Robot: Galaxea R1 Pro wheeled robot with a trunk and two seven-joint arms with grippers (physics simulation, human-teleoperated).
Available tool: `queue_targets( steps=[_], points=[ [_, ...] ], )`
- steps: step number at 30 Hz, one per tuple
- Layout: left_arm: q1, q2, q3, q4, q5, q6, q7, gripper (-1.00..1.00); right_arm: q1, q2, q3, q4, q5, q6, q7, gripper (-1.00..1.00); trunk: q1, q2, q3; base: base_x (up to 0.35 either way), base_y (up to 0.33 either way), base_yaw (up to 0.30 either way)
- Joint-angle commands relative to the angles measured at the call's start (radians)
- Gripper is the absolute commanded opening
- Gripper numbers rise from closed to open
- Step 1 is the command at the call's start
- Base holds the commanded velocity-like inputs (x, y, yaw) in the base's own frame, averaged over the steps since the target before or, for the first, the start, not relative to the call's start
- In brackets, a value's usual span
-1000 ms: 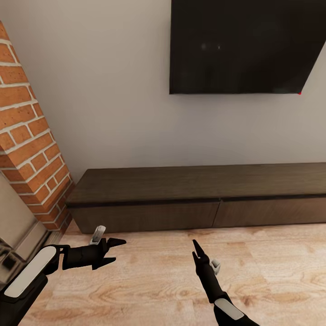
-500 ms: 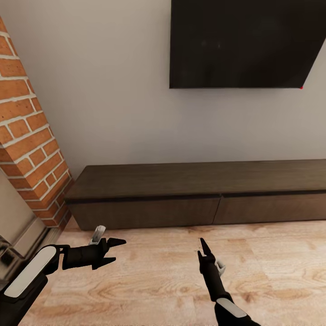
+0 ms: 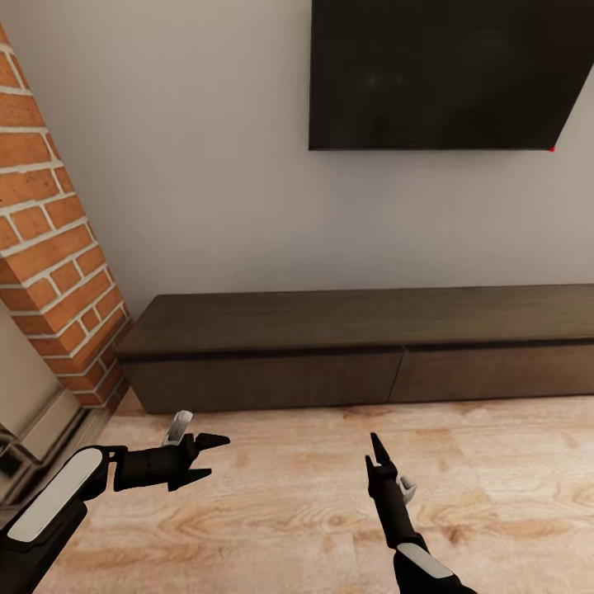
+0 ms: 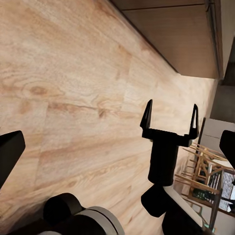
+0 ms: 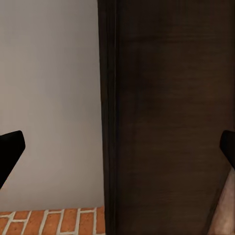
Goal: Place each of the two pumpkins and all three candles from the living room inside a cabinet in the living room (use any cabinet), then make sure every cabinet is closed, and position the cauldron so it is next to a table in the living room.
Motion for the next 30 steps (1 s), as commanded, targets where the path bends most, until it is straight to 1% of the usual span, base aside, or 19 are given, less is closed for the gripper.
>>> queue_targets(
  steps=[1,3,10,18,20,22,24,26,28,30],
  points=[
    [-0.001,0.001,-0.001,-0.001,0.011,0.000,0.009,1.00,-0.001,0.000,0.008,0.000,-0.007,-0.008,0.006,1.00,0.004,-0.008,-0.004,0.000,0.000,0.000],
    [-0.001,0.001,-0.001,-0.001,0.012,0.000,0.009,1.00,-0.001,0.000,0.008,0.000,-0.007,-0.008,0.014,1.00,0.011,-0.022,-0.010,0.000,0.000,0.000],
    [-0.001,0.001,-0.001,-0.001,0.012,0.000,0.009,1.00,-0.001,0.001,0.008,0.000,-0.007,-0.008,0.026,1.00,0.015,-0.023,-0.037,0.000,0.000,0.000],
    [0.000,0.002,-0.001,-0.001,0.014,0.001,0.009,1.00,-0.001,0.003,0.009,-0.001,-0.007,-0.008,0.028,1.00,0.015,-0.023,-0.037,0.000,0.000,0.000],
    [0.001,0.002,-0.001,-0.001,0.029,0.001,0.009,1.00,-0.001,0.002,0.009,-0.001,-0.007,-0.008,0.028,1.00,0.015,-0.023,-0.037,0.000,0.000,0.000],
    [0.002,0.003,-0.001,-0.001,0.058,0.001,0.010,1.00,-0.001,0.002,0.009,-0.001,-0.007,-0.008,0.028,1.00,0.015,-0.023,-0.037,0.000,0.000,0.000],
    [0.003,0.005,-0.001,-0.001,0.074,0.000,0.011,1.00,-0.001,0.002,0.009,-0.001,-0.006,-0.008,0.029,1.00,0.015,-0.023,-0.037,0.028,0.000,0.000],
    [0.004,0.010,-0.002,-0.001,0.080,0.000,0.011,1.00,-0.001,0.002,0.009,-0.001,-0.006,-0.008,0.030,1.00,0.015,-0.023,-0.037,0.140,0.000,0.000],
    [0.006,0.022,-0.002,-0.001,0.084,0.000,0.011,1.00,0.000,0.002,0.009,-0.001,-0.006,-0.008,0.036,1.00,0.015,-0.023,-0.037,0.256,0.000,0.000],
    [0.007,0.025,-0.002,-0.001,0.086,0.000,0.011,1.00,0.000,0.002,0.009,-0.001,-0.006,-0.008,0.039,1.00,0.015,-0.023,-0.037,0.290,0.000,0.000]
  ],
)
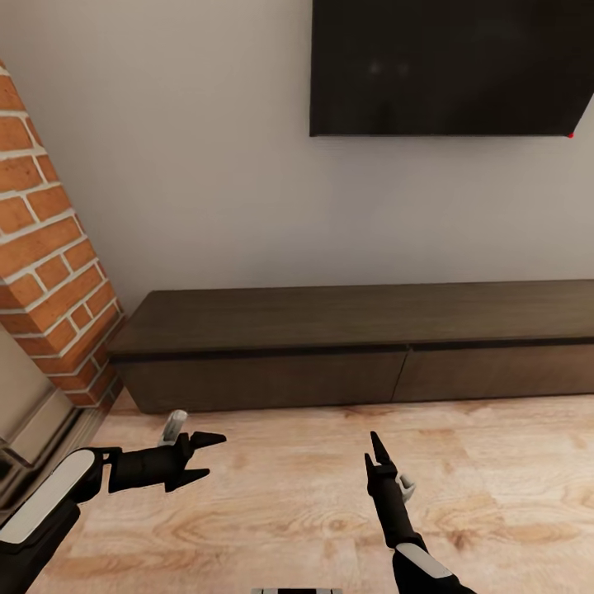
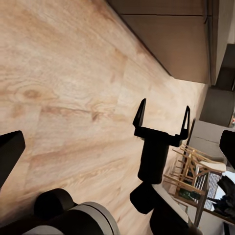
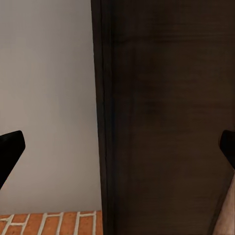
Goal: Place each of the two pumpkins and all three candles from the living room inside a cabinet in the living room (use any cabinet), then make sure every cabinet is closed, and position the cauldron so it is next to a table in the living room.
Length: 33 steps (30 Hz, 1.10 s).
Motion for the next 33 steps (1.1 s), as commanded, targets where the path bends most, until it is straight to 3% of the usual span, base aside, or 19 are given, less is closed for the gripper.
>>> queue_targets(
  steps=[1,12,18,24,28,33],
  points=[
    [0.000,0.002,-0.002,-0.001,0.011,0.000,0.009,1.00,-0.001,0.000,0.008,0.000,-0.007,-0.009,0.004,1.00,0.000,0.000,-0.001,0.298,0.000,0.000],
    [0.001,0.003,-0.005,-0.001,0.020,0.001,0.008,1.00,-0.001,0.002,0.008,0.000,-0.007,-0.010,0.010,1.00,0.000,0.000,-0.001,0.159,0.000,0.000],
    [0.002,0.004,-0.048,-0.001,0.091,0.001,0.008,1.00,-0.001,0.002,0.008,0.002,-0.007,-0.011,0.073,1.00,0.000,0.000,-0.001,0.058,0.000,0.000],
    [0.002,0.003,-0.073,-0.001,0.116,0.001,0.008,1.00,-0.001,0.003,0.008,0.001,-0.007,-0.011,0.083,1.00,0.000,0.000,-0.001,0.126,0.000,0.000],
    [0.003,0.004,-0.100,-0.001,0.157,0.000,0.008,1.00,-0.001,0.003,0.008,0.001,-0.007,-0.011,0.085,1.00,0.000,0.000,-0.001,0.015,0.000,0.000],
    [0.004,0.005,-0.110,-0.002,0.174,0.000,0.008,1.00,-0.001,0.003,0.008,0.001,-0.007,-0.011,0.085,1.00,0.000,0.000,-0.001,0.003,0.000,0.000]
  ],
)
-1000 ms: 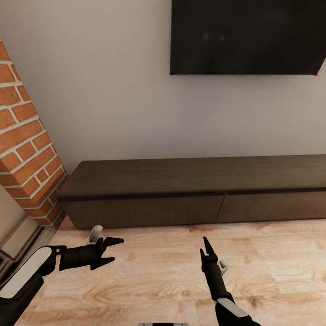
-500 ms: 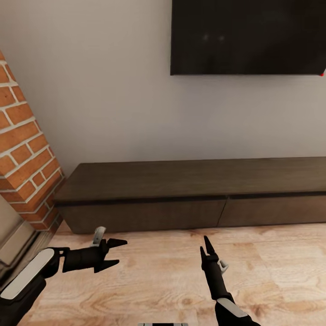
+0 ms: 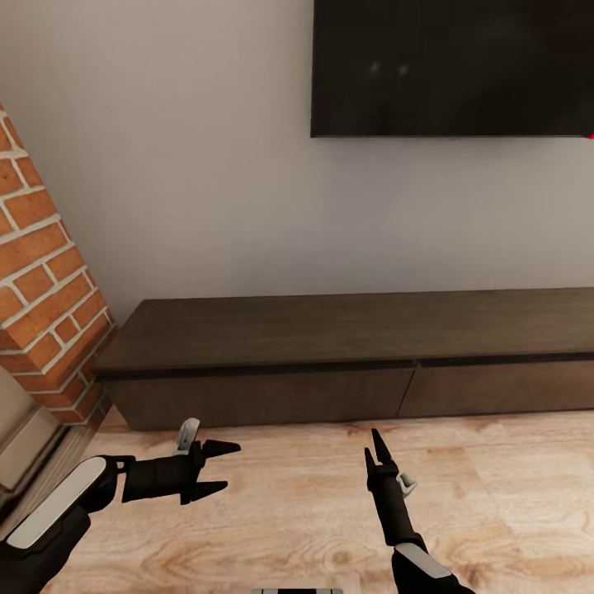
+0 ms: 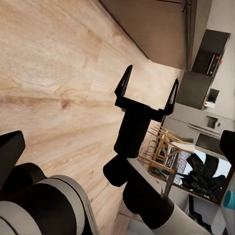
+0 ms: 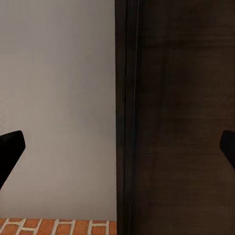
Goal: Place each of the two pumpkins and all three candles from the living room inside a cabinet in the living room (use any cabinet), then make sure every cabinet is closed, and position the cauldron so it is next to a table in the living room.
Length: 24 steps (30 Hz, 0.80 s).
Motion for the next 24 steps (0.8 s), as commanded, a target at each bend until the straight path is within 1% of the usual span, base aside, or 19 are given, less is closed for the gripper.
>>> queue_targets(
  steps=[1,5,10,15,24],
  points=[
    [-0.001,0.001,-0.001,-0.001,0.011,0.000,0.009,1.00,-0.001,0.000,0.008,0.000,-0.007,-0.010,0.002,1.00,0.000,0.000,-0.001,0.001,0.000,0.000],
    [-0.001,0.000,-0.005,-0.008,0.015,0.000,0.009,1.00,-0.001,-0.002,0.008,0.001,-0.007,-0.010,0.002,1.00,0.000,0.000,-0.001,0.037,0.000,0.000],
    [-0.001,0.001,-0.006,-0.025,0.016,0.000,0.009,1.00,-0.001,-0.003,0.008,0.002,-0.007,-0.010,0.002,1.00,0.000,0.000,-0.001,0.208,0.000,0.000],
    [-0.001,0.001,-0.006,-0.027,0.016,0.000,0.009,1.00,-0.001,-0.005,0.008,0.002,-0.007,-0.010,0.002,1.00,0.000,0.000,-0.001,0.089,0.000,0.000],
    [0.001,0.001,-0.006,-0.028,0.016,0.000,0.009,1.00,-0.001,-0.005,0.007,0.003,-0.007,-0.010,0.002,1.00,0.000,0.000,-0.001,0.200,0.000,0.000]
  ],
)
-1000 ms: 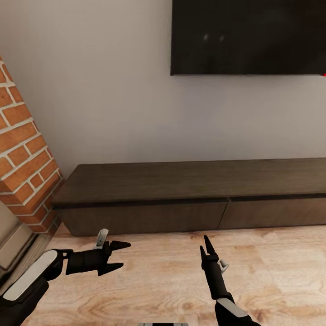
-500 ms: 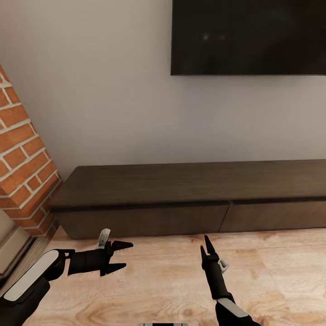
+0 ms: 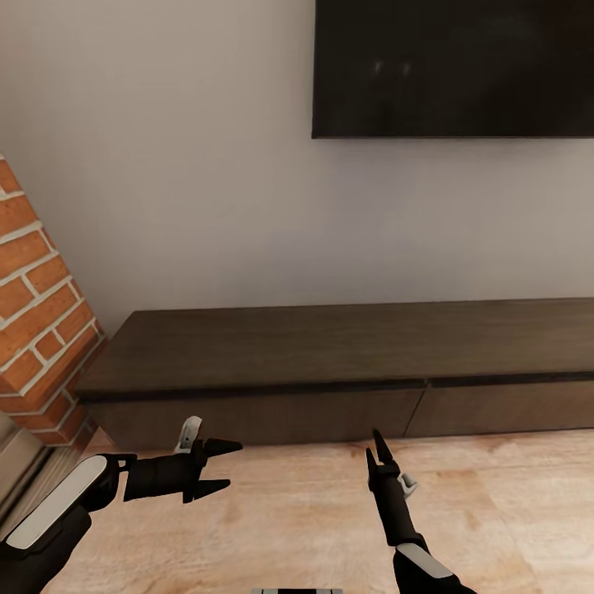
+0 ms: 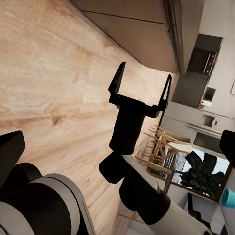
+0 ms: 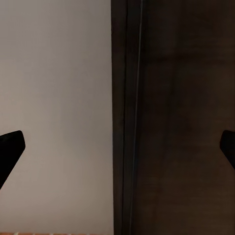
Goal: Place each of the two pumpkins and all three candles from the living room inside a cabinet in the living room (use any cabinet), then make sure every cabinet is closed, and position the cauldron so it is next to a table in the living room.
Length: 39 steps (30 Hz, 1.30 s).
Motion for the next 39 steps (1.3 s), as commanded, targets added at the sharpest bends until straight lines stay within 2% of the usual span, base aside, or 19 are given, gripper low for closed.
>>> queue_targets(
  steps=[1,32,39],
  points=[
    [-0.001,0.001,-0.001,-0.001,0.011,0.000,0.009,1.00,-0.001,0.000,0.008,0.000,-0.006,-0.010,0.002,1.00,0.000,0.000,-0.001,0.146,0.000,0.000],
    [0.001,-0.001,-0.003,-0.014,0.011,0.000,0.009,1.00,-0.001,0.000,0.008,0.011,-0.008,-0.010,0.001,1.00,0.000,0.000,-0.001,0.100,0.000,0.000],
    [0.001,0.000,-0.003,-0.014,0.011,0.000,0.009,1.00,-0.001,0.000,0.009,0.016,-0.067,-0.011,-0.008,1.00,0.000,0.000,-0.001,0.035,0.000,0.000]
  ],
)
